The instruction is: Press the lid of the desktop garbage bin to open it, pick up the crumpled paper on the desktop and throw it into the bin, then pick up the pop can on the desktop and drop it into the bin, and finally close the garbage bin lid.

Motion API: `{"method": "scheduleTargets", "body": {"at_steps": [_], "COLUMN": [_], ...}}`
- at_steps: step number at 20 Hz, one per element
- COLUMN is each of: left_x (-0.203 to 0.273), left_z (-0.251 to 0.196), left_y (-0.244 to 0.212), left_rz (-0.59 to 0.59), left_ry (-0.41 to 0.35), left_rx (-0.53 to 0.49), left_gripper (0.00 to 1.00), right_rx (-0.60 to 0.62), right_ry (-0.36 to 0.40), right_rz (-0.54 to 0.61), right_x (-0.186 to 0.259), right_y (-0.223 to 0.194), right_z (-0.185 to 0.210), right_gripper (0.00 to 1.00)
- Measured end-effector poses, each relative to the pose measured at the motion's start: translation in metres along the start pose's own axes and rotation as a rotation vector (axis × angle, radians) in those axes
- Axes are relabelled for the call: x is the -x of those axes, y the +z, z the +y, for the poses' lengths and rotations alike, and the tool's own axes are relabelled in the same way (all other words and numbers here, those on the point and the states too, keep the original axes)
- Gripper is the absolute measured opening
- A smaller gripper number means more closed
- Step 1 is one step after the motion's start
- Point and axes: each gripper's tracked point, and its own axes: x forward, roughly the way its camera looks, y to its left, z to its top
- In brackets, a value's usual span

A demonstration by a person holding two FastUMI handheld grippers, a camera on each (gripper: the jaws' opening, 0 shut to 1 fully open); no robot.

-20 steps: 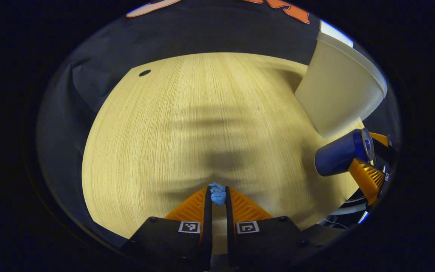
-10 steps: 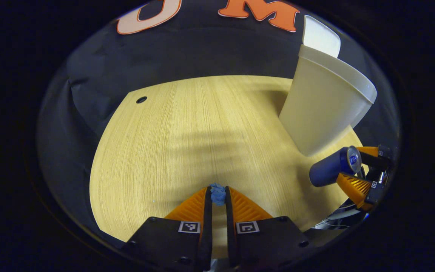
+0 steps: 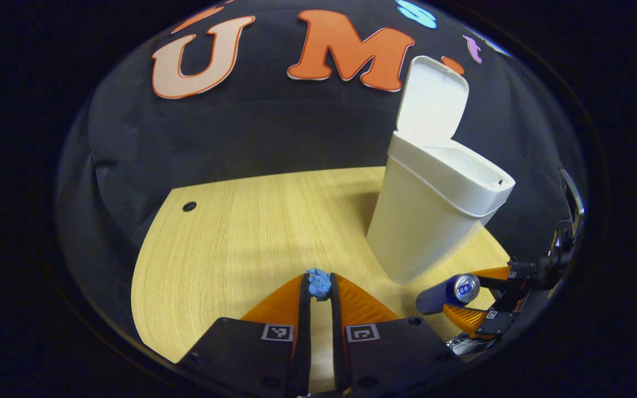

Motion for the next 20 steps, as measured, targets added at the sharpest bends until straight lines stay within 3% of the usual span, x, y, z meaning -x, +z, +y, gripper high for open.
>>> {"method": "scheduleTargets", "body": {"at_steps": [14, 20], "left_x": [-0.012, -0.012], "left_z": [-0.055, -0.080], "left_y": [0.098, 0.120], "left_rz": [-0.388, -0.464], "left_ry": [-0.142, -0.213], "left_rx": [-0.145, -0.180], "left_gripper": [0.20, 0.20], "right_rx": [-0.071, -0.113], "right_ry": [-0.115, -0.166], "right_rz": [0.023, 0.018], "right_x": [0.041, 0.054], "right_y": [-0.037, -0.042], "right_z": [-0.046, -0.068], "right_gripper": [0.78, 0.78]}}
